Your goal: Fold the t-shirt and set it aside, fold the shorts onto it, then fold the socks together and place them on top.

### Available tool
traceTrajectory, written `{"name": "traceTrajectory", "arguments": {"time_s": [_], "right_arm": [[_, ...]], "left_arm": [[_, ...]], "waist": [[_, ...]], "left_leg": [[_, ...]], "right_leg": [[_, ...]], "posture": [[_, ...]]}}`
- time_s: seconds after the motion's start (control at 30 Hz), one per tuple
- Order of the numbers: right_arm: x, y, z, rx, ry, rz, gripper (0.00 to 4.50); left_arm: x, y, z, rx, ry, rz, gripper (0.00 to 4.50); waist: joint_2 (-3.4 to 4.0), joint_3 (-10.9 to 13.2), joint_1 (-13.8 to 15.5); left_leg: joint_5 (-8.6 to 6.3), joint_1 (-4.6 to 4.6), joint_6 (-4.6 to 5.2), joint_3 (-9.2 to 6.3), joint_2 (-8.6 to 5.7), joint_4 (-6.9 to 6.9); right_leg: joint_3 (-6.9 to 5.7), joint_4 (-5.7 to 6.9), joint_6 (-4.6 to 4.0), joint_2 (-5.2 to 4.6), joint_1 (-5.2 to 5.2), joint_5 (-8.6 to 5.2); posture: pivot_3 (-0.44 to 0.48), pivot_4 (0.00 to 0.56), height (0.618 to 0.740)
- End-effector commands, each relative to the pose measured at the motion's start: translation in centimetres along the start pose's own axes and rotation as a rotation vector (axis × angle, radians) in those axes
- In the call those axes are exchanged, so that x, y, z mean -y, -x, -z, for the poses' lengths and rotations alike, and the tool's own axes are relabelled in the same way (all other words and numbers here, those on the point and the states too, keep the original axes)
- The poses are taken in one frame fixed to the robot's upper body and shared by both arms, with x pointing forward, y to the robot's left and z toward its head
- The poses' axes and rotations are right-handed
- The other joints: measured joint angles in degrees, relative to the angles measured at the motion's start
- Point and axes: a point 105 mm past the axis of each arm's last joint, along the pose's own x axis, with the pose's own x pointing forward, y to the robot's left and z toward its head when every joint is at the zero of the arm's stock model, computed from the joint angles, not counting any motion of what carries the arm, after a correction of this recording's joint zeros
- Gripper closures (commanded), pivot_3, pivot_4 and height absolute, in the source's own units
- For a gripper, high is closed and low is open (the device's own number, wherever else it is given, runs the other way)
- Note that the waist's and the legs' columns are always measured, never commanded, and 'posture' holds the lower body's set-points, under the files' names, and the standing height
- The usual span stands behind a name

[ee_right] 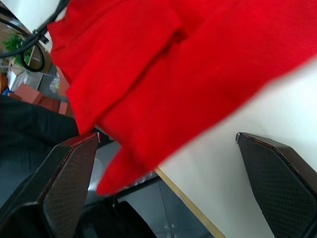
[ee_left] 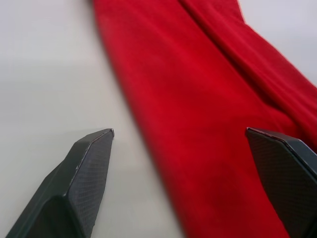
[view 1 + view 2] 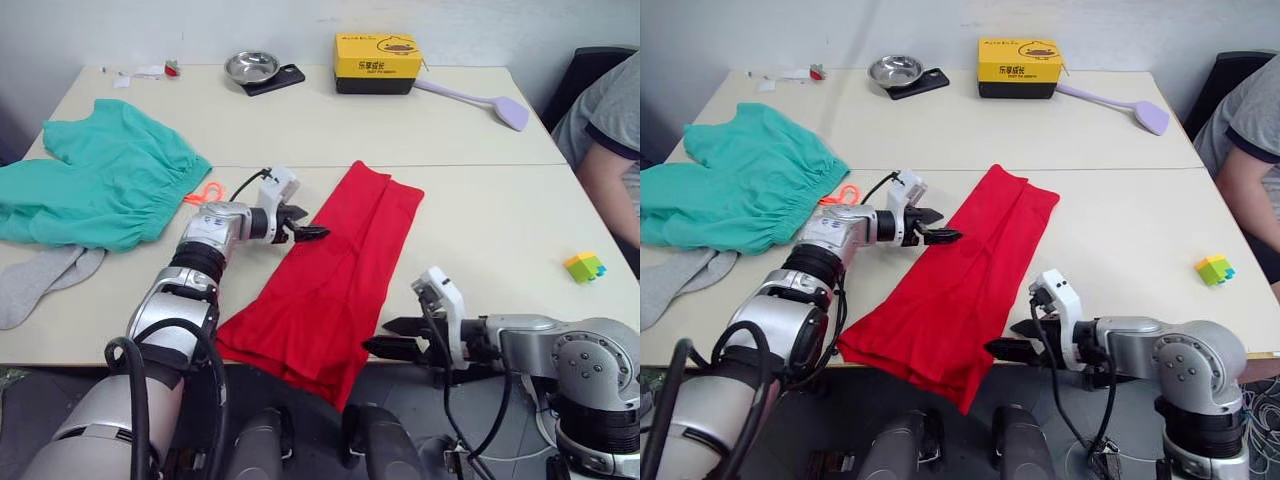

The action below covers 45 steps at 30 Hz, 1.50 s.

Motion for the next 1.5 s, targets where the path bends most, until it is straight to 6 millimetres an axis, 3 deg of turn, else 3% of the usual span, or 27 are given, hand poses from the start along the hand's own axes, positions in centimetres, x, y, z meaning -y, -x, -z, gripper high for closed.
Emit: {"name": "traceTrajectory", "arguments": {"time_s": [0.03, 0.13, 0.2, 0.4, 0.6, 0.77, 0.97, 1.2, 1.5], "right_arm": [[-0.7, -1.4, 1.2, -0.044, -0.047, -0.026, 0.0], [-1.0, -2.0, 1.7, -0.063, -0.067, -0.031, 0.0], [-1.2, -2.4, 2.1, -0.076, -0.076, -0.033, 0.4], [-1.4, -3.0, 2.8, -0.118, -0.079, -0.024, 2.36], [-0.7, -3.1, 2.0, -0.113, -0.067, 0.012, 4.36], [0.0, -2.4, 0.9, -0.11, -0.032, 0.039, 4.44], [1.0, -0.9, -1.8, -0.116, 0.067, 0.091, 4.44], [4.1, 0.7, -4.1, -0.144, 0.16, 0.212, 4.44], [7.1, 0.8, -7.0, -0.09, 0.257, 0.266, 4.44]], "left_arm": [[0.7, -0.7, 0.3, -0.036, 0.0, 0.041, 0.1], [0.6, -0.9, 0.5, -0.045, -0.003, 0.029, 0.45], [0.5, -0.9, 0.5, -0.04, 0.003, 0.014, 1.0], [0.4, -1.2, 0.3, -0.006, 0.049, -0.006, 2.88], [0.2, -1.5, 0.2, 0.037, 0.088, -0.036, 4.5], [-0.5, -1.2, 0.1, 0.102, 0.141, -0.085, 4.5], [-1.4, -0.4, 0.2, 0.162, 0.153, -0.136, 4.5], [-3.2, 1.4, 0.1, 0.272, 0.136, -0.304, 4.5], [-4.1, 4.3, 0.3, 0.387, 0.142, -0.503, 4.5]], "waist": [[-0.04, 0.0, -0.1], [-0.11, -0.1, -0.1], [-0.18, -0.1, -0.1], [-0.19, -0.1, -0.1], [-0.2, -0.1, 0.0], [-0.2, -0.1, -0.1], [-0.2, -0.1, -0.1], [-0.2, -0.1, -0.2], [-0.2, -0.1, 0.0]], "left_leg": [[0.0, 0.02, 0.0, 0.0, 0.01, -0.03], [0.01, 0.04, 0.0, -0.02, 0.02, -0.04], [0.01, 0.04, 0.01, -0.02, 0.01, -0.02], [0.0, 0.03, 0.03, -0.03, 0.01, -0.05], [0.0, 0.02, 0.05, -0.02, 0.0, -0.02], [0.0, 0.01, 0.05, -0.02, 0.0, -0.02], [0.01, -0.02, 0.07, 0.01, -0.01, 0.02], [0.02, -0.02, 0.06, 0.07, -0.01, 0.01], [0.16, -0.02, -0.17, 0.14, -0.01, 0.05]], "right_leg": [[0.0, -0.01, 0.0, 0.01, 0.0, 0.0], [-0.01, 0.0, 0.0, 0.02, 0.01, 0.0], [-0.01, 0.0, 0.0, 0.02, 0.03, 0.0], [-0.02, -0.05, 0.0, 0.02, 0.04, 0.0], [-0.02, -0.05, 0.01, 0.02, 0.04, 0.0], [-0.02, -0.03, 0.01, 0.02, 0.02, 0.0], [0.0, -0.02, 0.04, 0.01, 0.0, 0.02], [0.04, -0.01, 0.05, 0.01, -0.03, 0.03], [0.08, 0.03, 0.09, 0.02, -0.04, 0.05]], "posture": [[0.0, 0.15, 0.74], [0.0, 0.15, 0.74], [0.0, 0.15, 0.74], [0.0, 0.15, 0.74], [0.0, 0.15, 0.74], [0.0, 0.15, 0.74], [0.0, 0.15, 0.74], [0.0, 0.15, 0.74], [0.0, 0.15, 0.74]]}}
